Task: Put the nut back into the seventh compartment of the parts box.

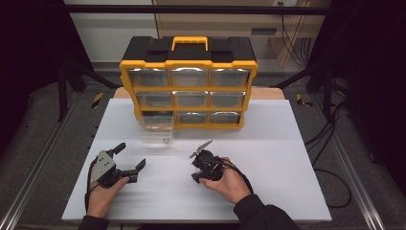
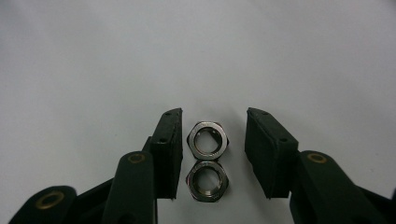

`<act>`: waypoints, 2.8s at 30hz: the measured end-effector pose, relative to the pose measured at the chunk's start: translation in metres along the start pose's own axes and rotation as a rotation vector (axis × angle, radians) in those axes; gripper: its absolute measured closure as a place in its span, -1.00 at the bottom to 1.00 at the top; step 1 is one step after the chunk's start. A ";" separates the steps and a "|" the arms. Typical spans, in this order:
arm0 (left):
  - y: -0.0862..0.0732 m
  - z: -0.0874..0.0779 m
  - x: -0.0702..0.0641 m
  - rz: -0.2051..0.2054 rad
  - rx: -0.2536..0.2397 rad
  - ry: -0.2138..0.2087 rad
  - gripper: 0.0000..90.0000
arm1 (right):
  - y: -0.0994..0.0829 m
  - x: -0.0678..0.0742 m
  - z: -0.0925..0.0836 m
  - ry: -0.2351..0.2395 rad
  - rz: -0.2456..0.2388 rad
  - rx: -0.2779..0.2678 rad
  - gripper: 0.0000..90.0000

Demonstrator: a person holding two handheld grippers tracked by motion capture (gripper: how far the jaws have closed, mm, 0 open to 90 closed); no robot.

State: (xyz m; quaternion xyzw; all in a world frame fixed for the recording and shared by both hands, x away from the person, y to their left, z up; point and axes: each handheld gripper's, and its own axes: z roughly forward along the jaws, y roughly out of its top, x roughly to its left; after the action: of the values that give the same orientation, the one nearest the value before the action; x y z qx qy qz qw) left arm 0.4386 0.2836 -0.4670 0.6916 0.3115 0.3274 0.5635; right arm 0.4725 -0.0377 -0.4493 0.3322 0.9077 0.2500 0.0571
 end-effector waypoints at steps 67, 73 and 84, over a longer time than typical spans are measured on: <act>-0.001 0.001 -0.001 -0.013 -0.005 -0.025 -0.91 | 0.006 -0.007 0.004 -0.007 0.010 -0.077 0.55; 0.000 0.001 -0.001 -0.009 -0.004 -0.030 -0.91 | 0.008 -0.007 -0.001 -0.007 0.007 -0.106 0.55; 0.000 0.001 -0.002 -0.005 -0.003 -0.029 -0.91 | 0.019 -0.006 -0.012 -0.030 0.011 -0.178 0.55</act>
State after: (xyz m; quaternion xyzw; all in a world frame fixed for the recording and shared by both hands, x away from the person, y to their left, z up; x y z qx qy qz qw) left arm 0.4385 0.2817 -0.4677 0.6946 0.3043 0.3166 0.5698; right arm 0.4844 -0.0344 -0.4298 0.3347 0.8790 0.3251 0.0986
